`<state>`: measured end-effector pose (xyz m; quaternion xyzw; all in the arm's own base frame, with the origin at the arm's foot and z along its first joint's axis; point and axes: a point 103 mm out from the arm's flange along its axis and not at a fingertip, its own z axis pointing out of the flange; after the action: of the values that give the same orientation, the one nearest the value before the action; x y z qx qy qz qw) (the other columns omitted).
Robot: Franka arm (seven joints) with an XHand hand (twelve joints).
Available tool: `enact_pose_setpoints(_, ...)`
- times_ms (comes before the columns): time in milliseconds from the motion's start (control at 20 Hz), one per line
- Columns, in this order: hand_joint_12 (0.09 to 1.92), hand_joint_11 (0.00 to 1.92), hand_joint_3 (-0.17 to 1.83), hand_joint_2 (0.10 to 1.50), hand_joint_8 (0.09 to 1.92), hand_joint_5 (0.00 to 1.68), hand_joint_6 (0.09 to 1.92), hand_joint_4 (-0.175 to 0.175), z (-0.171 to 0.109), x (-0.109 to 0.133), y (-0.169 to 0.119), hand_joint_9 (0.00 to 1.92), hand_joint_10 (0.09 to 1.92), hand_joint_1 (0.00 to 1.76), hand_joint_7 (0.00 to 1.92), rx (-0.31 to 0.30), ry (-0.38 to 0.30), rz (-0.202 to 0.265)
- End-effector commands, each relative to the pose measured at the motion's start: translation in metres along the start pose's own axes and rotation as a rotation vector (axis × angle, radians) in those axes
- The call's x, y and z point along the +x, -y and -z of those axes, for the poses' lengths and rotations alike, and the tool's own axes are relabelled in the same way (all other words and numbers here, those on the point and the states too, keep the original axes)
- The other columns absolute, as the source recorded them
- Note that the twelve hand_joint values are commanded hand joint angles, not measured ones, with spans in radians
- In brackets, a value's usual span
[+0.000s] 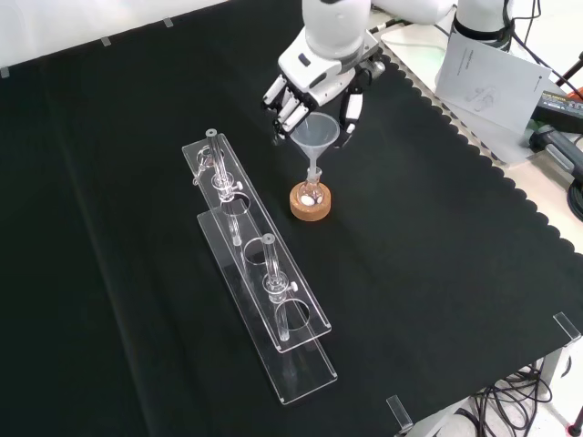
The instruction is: Remove the funnel from the round-bottom flask.
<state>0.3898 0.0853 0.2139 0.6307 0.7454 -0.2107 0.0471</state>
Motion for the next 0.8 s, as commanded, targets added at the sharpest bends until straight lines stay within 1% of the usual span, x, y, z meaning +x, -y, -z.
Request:
enact_pose_setpoints(50,1.31,0.53,0.43,0.83,0.65,0.79,0.59,0.029,0.022,0.003,0.007,1.19,0.4,0.7,0.88,-0.045,0.014,-0.007)
enact_pose_setpoints(200,1.31,0.53,0.43,0.83,0.66,0.78,0.6,0.028,0.035,0.003,0.013,1.2,0.4,0.7,0.88,-0.057,0.028,-0.014)
enact_pose_setpoints(400,1.31,0.53,0.43,0.83,0.66,0.78,0.61,0.026,0.056,0.002,0.022,1.19,0.4,0.71,0.88,-0.078,0.044,-0.039)
enact_pose_setpoints(650,1.31,0.53,0.43,0.83,0.66,0.77,0.62,0.023,0.077,-0.012,0.033,1.19,0.4,0.71,0.87,-0.102,0.023,-0.069)
enact_pose_setpoints(800,1.31,0.53,0.43,0.83,0.66,0.76,0.62,0.021,0.087,-0.02,0.036,1.19,0.4,0.7,0.86,-0.119,0.0,-0.076)
